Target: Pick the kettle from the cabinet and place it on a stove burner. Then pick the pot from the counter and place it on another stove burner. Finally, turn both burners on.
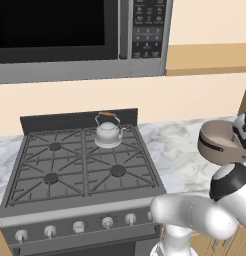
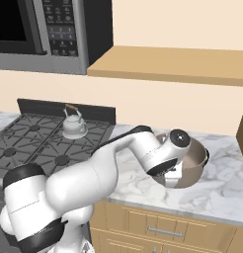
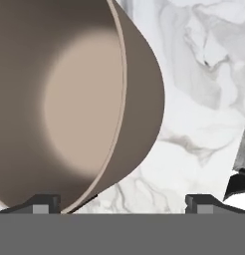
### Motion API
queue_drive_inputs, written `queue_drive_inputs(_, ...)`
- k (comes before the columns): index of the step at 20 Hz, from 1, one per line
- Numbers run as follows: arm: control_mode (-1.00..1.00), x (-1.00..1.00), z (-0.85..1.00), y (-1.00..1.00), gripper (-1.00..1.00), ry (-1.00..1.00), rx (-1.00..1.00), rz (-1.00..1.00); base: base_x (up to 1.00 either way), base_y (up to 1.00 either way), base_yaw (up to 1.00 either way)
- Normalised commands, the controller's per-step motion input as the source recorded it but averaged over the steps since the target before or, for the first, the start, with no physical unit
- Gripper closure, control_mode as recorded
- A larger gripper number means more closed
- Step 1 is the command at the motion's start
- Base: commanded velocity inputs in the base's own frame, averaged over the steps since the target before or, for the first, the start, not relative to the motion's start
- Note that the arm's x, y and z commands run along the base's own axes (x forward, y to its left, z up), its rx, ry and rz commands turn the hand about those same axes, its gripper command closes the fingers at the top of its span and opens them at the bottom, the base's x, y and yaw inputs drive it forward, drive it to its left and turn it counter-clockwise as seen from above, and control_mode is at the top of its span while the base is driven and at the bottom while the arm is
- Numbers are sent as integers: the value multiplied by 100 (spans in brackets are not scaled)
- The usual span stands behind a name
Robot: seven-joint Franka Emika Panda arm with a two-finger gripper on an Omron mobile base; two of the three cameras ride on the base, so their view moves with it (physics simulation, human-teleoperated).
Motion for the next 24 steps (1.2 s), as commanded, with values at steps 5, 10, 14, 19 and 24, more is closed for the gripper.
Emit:
queue_drive_inputs(5, -100, 20, -8, -10, -100, 0, 0, 0, 0, 0, 0)
queue_drive_inputs(10, -100, 8, -20, -14, -100, 0, 0, -1, 0, 0, 0)
queue_drive_inputs(14, -100, 10, -20, -17, -100, 1, 0, -2, 0, 0, 0)
queue_drive_inputs(19, -100, 14, -15, -14, -100, 1, 0, -2, 0, 0, 0)
queue_drive_inputs(24, -100, 7, -20, -10, -100, 1, 0, -1, 0, 0, 0)
